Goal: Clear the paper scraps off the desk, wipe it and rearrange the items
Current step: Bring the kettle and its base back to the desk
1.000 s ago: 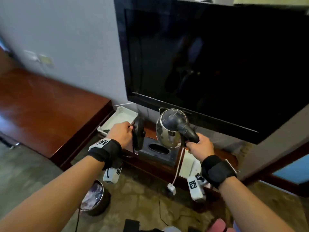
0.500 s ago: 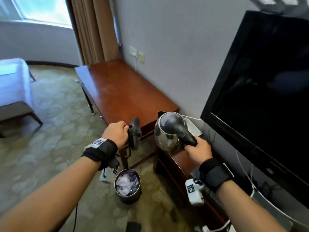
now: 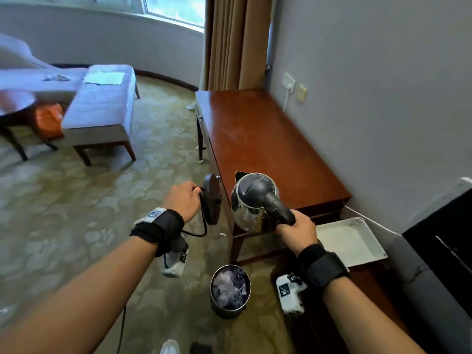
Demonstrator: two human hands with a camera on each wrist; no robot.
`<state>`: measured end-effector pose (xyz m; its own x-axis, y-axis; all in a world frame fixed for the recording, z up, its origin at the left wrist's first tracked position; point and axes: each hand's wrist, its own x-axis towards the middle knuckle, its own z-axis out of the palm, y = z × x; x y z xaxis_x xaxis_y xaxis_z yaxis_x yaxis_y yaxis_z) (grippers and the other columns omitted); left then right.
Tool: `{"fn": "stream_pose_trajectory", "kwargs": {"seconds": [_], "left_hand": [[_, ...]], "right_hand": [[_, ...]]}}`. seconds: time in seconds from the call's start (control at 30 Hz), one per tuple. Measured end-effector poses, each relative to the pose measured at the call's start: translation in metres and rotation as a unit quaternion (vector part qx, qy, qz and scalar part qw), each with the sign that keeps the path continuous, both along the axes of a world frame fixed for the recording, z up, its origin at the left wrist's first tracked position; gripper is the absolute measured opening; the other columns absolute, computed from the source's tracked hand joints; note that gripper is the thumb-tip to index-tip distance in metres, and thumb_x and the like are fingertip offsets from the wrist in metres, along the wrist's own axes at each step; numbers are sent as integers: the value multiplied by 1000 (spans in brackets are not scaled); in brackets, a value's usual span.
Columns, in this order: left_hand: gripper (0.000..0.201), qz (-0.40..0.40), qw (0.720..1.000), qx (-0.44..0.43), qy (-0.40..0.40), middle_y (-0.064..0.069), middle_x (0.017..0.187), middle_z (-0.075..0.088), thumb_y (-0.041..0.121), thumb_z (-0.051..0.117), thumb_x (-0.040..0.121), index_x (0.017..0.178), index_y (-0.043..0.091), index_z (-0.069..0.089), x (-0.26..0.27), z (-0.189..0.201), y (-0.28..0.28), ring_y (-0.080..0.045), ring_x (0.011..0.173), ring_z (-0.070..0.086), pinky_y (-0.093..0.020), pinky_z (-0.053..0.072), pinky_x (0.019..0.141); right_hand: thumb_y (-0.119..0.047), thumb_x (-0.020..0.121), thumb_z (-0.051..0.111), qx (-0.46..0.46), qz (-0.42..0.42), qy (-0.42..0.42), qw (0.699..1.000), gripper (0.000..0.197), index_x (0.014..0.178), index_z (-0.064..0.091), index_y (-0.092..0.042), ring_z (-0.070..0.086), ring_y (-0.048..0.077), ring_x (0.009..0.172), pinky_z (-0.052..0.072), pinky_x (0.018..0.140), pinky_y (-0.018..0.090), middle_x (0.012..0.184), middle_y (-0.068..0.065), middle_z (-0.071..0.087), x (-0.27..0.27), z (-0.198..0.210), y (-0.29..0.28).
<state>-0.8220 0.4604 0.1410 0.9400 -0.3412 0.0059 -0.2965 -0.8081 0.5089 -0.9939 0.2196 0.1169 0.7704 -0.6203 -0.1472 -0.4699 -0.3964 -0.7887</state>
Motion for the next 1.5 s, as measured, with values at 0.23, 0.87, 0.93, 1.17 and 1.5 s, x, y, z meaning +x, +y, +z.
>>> {"fn": "stream_pose_trajectory", "kwargs": {"seconds": [0.23, 0.87, 0.93, 1.17, 1.5], "left_hand": [[27, -43, 999, -8, 4, -16, 98, 67, 26, 44, 103, 102, 9, 65, 90, 0, 16, -36, 97, 61, -36, 45, 75], [25, -110, 993, -21, 34, -16, 99, 68, 25, 45, 103, 104, 9, 64, 303, -22, -72, -34, 95, 62, -33, 38, 68], [25, -108, 993, -30, 35, -17, 101, 68, 24, 46, 103, 106, 7, 65, 326, -22, -84, -36, 97, 61, -35, 41, 72], [24, -125, 989, -45, 60, -14, 100, 69, 23, 48, 102, 106, 9, 67, 398, -28, -133, -34, 98, 62, -35, 43, 75], [21, -294, 949, -11, 112, -10, 96, 68, 24, 46, 103, 105, 15, 64, 496, -61, -264, -28, 88, 60, -30, 39, 69]], "right_hand": [[-11, 71, 68, 16, -58, -14, 998, 14, 81, 65, -21, 62, 22, 71, 48, 62, 29, 73, 6, 67, 74, -7, 41], [-9, 79, 64, 49, -138, 2, 989, 8, 78, 62, -17, 56, 18, 67, 38, 54, 25, 73, 3, 63, 280, -29, -15], [-10, 78, 65, 49, -139, 1, 989, 10, 76, 61, -19, 56, 17, 67, 37, 54, 25, 70, 1, 62, 303, -27, -27], [-10, 76, 67, 59, -178, 12, 982, 10, 77, 63, -19, 57, 17, 66, 39, 55, 26, 68, -1, 62, 360, -30, -60], [-9, 74, 68, 86, -360, 22, 929, 14, 79, 65, -22, 62, 18, 74, 44, 63, 27, 75, 0, 68, 411, -58, -110]]}}
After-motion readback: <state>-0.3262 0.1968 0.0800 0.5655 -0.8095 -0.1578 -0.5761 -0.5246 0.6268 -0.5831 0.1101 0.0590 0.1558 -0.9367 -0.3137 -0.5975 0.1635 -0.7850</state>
